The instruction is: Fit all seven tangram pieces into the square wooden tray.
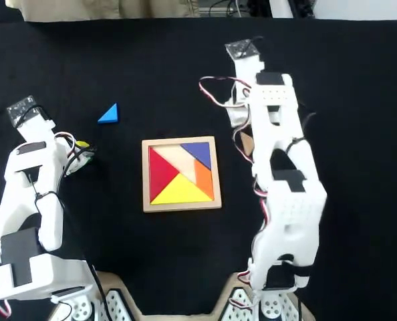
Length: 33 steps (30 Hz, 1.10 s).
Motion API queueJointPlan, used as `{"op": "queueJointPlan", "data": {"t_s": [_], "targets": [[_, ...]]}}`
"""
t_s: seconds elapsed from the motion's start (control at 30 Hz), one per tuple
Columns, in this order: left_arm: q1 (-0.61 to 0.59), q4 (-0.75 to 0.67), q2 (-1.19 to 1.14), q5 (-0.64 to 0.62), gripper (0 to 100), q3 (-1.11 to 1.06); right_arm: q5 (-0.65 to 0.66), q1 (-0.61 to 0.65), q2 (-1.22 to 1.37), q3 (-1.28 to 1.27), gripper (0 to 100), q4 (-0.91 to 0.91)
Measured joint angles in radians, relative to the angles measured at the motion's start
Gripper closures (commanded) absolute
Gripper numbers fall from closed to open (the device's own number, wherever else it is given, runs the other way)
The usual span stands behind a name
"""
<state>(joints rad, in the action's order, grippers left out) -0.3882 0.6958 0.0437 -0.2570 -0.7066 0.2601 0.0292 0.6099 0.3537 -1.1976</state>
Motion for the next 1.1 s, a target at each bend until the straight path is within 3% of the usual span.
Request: {"op": "queueJointPlan", "data": {"t_s": [0.37, 0.6, 0.87, 1.1], "targets": [[0.0, -0.04, 0.0, 0.0, 70, -0.021, 0.034, -0.021, 0.354, 0.451, 98.7, -0.284], [0.009, -0.052, 0.0, 0.0, 70, -0.028, 0.147, 0.02, 0.473, 0.663, 98.8, -0.523], [0.009, -0.054, 0.0, 0.0, 70, -0.028, 0.155, 0.032, 0.43, 0.546, 98.8, -0.529], [0.009, -0.054, 0.0, 0.0, 70, -0.028, 0.209, 0.054, 0.232, 0.153, 98.8, -0.529]]}}
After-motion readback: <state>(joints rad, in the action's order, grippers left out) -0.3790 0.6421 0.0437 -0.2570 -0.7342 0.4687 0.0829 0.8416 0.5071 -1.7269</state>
